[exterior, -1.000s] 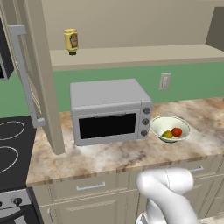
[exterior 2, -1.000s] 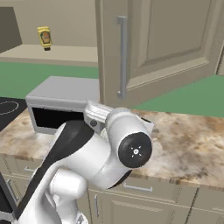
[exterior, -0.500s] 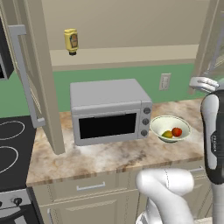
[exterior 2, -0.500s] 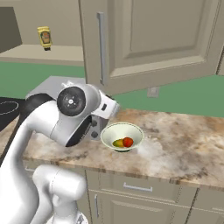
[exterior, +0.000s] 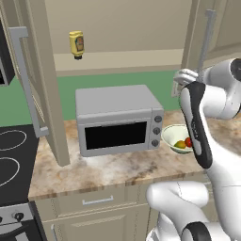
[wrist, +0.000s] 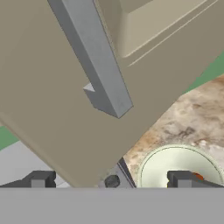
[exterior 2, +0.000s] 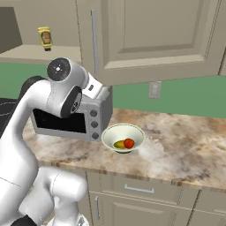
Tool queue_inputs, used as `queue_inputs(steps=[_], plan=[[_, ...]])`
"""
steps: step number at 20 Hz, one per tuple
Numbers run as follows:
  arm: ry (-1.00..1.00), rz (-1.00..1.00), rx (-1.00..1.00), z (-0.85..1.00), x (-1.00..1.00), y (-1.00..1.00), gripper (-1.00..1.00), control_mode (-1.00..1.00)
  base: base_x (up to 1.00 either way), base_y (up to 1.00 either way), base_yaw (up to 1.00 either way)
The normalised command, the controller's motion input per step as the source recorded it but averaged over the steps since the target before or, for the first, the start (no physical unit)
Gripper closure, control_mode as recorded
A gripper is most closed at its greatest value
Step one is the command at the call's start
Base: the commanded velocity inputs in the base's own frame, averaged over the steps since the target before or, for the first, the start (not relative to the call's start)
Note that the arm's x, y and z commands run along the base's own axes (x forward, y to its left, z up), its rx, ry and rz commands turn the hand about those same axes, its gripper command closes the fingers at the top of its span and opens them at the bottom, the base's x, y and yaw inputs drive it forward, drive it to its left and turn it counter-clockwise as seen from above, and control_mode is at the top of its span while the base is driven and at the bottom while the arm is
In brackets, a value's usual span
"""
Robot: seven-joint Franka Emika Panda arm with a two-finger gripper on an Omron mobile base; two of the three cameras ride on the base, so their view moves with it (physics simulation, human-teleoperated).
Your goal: Open the cabinet. Pick the mango and apple from the cabinet and place them into the bowl. Then close the cabinet.
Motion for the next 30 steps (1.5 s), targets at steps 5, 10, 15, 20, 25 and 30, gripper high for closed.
queue_inputs(steps=[5, 10, 15, 20, 25, 30], plan=[[-0.06, -0.04, -0.01, -0.16, 1.00, -0.09, -1.00, -1.00, 0.00, 0.00, 0.00], [-0.30, -0.06, -0.05, -0.28, 1.00, -0.09, -1.00, -1.00, 0.00, 0.00, 0.00], [-0.36, -0.08, -0.03, -0.02, 1.00, -0.18, -1.00, -1.00, 0.00, 0.00, 0.00], [-0.21, -0.06, 0.05, 0.08, 1.00, -0.27, -1.00, -1.00, 0.00, 0.00, 0.00], [-0.06, -0.18, 0.16, 0.67, 1.00, -0.31, -1.00, -1.00, 0.00, 0.00, 0.00], [0.31, -0.11, 0.04, 0.32, 0.20, 0.17, -1.00, -1.00, 0.00, 0.00, 0.00]])
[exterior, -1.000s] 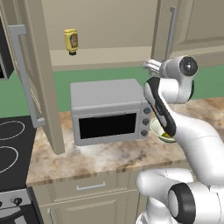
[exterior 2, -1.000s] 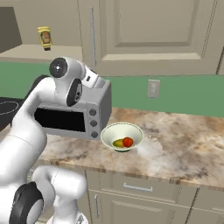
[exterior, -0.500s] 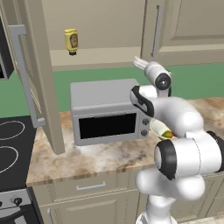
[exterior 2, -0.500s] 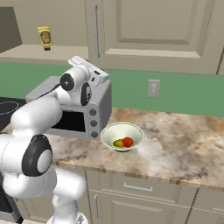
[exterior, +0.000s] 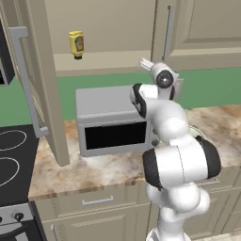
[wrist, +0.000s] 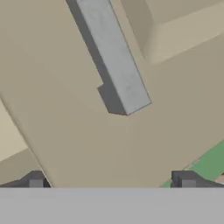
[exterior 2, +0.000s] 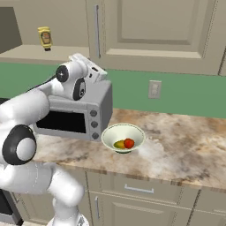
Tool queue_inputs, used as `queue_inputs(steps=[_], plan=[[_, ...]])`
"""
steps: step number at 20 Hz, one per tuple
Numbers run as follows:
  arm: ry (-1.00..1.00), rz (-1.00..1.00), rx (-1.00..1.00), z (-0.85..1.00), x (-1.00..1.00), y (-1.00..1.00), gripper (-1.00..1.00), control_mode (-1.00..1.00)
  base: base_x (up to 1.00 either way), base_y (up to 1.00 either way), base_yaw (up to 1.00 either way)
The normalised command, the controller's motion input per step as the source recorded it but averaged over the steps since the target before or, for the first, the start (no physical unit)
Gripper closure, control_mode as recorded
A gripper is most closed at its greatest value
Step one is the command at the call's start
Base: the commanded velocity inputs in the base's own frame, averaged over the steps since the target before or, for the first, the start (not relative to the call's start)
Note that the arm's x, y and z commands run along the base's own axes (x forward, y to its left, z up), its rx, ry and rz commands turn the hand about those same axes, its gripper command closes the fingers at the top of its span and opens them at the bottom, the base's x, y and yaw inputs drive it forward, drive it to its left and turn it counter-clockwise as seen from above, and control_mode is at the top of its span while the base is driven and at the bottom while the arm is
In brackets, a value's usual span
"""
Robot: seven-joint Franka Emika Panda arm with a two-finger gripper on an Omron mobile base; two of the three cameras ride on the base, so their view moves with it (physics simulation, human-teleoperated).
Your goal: Open the cabinet. Pick the mango and apple from the cabinet and place them into the bowl. Then close the cabinet.
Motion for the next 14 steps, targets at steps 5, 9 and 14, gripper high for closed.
queue_inputs(steps=[5, 9, 14], plan=[[0.26, -0.11, 0.14, 0.96, -1.00, 0.37, -1.00, -1.00, 0.00, 0.00, 0.00], [0.37, 0.00, 0.06, 0.01, -1.00, 0.28, -1.00, -1.00, 0.00, 0.00, 0.00], [0.24, 0.10, -0.04, -1.00, -1.00, 0.17, -1.00, -1.00, 0.00, 0.00, 0.00]])
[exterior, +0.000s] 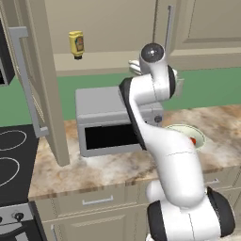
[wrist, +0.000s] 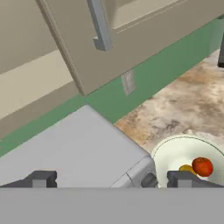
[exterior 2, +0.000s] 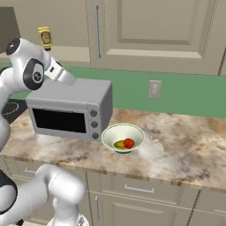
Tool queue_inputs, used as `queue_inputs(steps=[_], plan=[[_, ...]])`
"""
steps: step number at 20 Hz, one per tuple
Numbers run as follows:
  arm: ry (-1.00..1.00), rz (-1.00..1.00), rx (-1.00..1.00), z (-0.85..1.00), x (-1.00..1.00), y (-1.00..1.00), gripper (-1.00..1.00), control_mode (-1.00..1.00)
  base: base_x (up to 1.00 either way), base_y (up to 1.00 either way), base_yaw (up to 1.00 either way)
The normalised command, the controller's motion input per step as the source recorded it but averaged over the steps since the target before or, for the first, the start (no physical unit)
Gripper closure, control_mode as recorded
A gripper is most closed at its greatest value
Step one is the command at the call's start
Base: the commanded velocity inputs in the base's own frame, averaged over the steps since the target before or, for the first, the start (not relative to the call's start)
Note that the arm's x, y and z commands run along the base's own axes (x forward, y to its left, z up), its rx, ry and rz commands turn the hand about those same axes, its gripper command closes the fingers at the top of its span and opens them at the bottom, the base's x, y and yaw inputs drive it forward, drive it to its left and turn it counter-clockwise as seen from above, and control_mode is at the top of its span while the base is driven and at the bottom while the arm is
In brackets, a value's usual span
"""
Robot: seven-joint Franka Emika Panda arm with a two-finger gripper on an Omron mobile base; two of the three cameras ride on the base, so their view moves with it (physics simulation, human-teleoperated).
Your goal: Open the cabinet. Pick the mango and apple from the cabinet and place them into the bowl. Then close the cabinet.
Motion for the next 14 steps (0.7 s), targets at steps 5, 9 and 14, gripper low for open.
queue_inputs(steps=[5, 9, 14], plan=[[-0.01, 0.10, -0.11, -0.77, -0.81, 0.00, -1.00, -1.00, 0.00, 0.00, 0.00], [-0.15, 0.15, -0.07, -0.12, -0.63, 0.28, -1.00, -1.00, 0.00, 0.00, 0.00], [-0.33, 0.32, -0.09, 0.09, -1.00, 0.53, -1.00, -1.00, 0.00, 0.00, 0.00]])
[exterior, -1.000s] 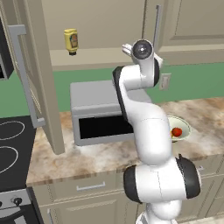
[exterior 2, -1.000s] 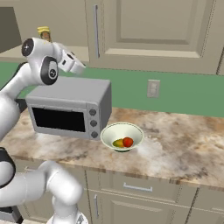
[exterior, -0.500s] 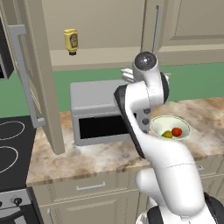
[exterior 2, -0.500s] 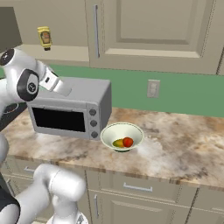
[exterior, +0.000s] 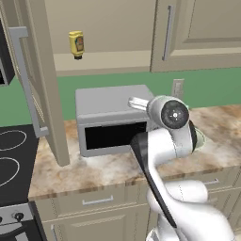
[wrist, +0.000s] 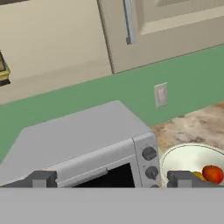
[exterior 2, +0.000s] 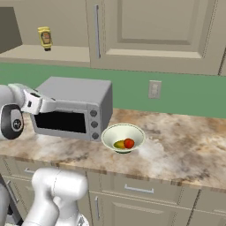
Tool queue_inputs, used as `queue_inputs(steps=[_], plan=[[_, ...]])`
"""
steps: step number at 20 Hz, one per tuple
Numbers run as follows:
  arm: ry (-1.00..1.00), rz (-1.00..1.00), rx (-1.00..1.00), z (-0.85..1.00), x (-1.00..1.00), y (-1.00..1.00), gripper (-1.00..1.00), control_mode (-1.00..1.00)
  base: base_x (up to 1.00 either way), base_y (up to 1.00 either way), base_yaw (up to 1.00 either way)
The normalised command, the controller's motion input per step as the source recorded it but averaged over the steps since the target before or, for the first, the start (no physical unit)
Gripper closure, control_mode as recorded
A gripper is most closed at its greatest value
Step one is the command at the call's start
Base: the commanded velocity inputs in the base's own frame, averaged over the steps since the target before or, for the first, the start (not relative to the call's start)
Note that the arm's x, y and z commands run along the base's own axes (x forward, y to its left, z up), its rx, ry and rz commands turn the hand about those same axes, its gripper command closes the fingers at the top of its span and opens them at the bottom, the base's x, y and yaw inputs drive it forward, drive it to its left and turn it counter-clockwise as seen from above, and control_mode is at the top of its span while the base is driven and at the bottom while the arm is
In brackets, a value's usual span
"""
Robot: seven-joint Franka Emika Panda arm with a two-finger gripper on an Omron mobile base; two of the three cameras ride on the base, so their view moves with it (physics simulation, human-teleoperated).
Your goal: Open the cabinet. Pick the mango and apple from the cabinet and place them into the bowl. Then close the cabinet.
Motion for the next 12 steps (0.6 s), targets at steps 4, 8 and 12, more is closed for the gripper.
queue_inputs(steps=[4, 8, 12], plan=[[-0.15, 0.37, -0.12, 0.01, -1.00, 0.68, -1.00, -1.00, 0.00, 0.00, 0.00], [-0.22, 0.30, -0.12, 0.03, -0.99, 0.52, -1.00, -1.00, 0.00, 0.00, 0.00], [-0.20, 0.24, -0.07, 0.33, -0.65, 0.41, -1.00, -1.00, 0.00, 0.00, 0.00]])
